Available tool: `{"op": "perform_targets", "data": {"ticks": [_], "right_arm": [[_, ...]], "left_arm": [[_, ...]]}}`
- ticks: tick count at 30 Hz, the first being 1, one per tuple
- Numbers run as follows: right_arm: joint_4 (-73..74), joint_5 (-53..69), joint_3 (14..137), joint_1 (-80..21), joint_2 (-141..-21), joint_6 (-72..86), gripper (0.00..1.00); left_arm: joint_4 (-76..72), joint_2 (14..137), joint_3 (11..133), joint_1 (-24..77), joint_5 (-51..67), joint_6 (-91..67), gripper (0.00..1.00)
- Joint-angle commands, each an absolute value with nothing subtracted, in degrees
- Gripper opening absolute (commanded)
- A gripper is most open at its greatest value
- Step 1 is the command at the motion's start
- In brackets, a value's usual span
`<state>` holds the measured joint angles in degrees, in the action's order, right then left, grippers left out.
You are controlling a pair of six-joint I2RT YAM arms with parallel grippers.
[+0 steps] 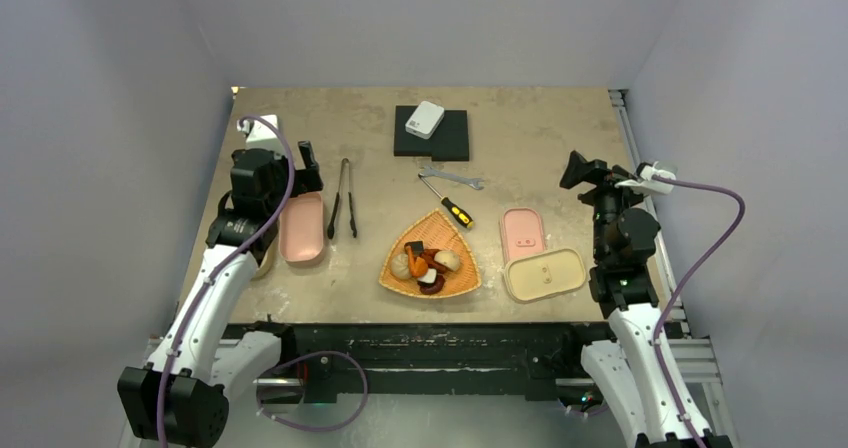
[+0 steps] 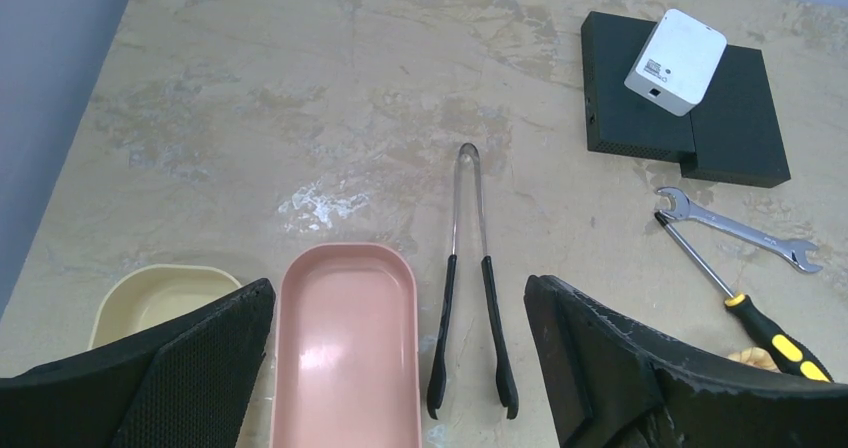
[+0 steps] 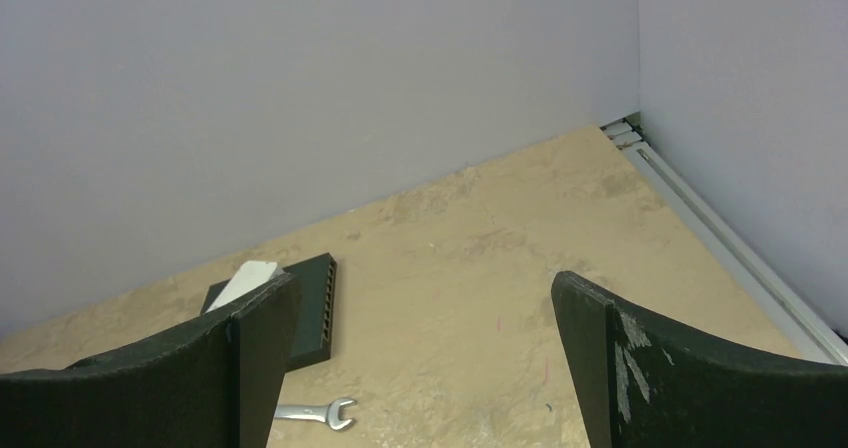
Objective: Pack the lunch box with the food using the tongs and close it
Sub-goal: Pick up the clamp at the center of the board.
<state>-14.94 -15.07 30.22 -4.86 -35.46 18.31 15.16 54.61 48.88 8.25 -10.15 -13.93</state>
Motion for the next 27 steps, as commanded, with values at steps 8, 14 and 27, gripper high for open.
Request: {"op": "perform_targets", "data": {"ticks": [8,14,27], "right_arm": [[-16.6,-15.0,31.5,-4.9,-32.5,17.9,0.99],[-15.8,-12.5,32.1,-4.9,-32.6,18.0,0.99],[-14.7,-12.1,31.7,-4.8,-32.0,19.7,0.99]], "left_arm": [[13.1,58.3,51.2,7.8,-5.5,-14.1,0.98],[13.6,63.4,54.0,8.3,1.6,-13.9,0.96],[29.0,101.1,82.2,19.0,-11.3,-13.6,0.95]]}}
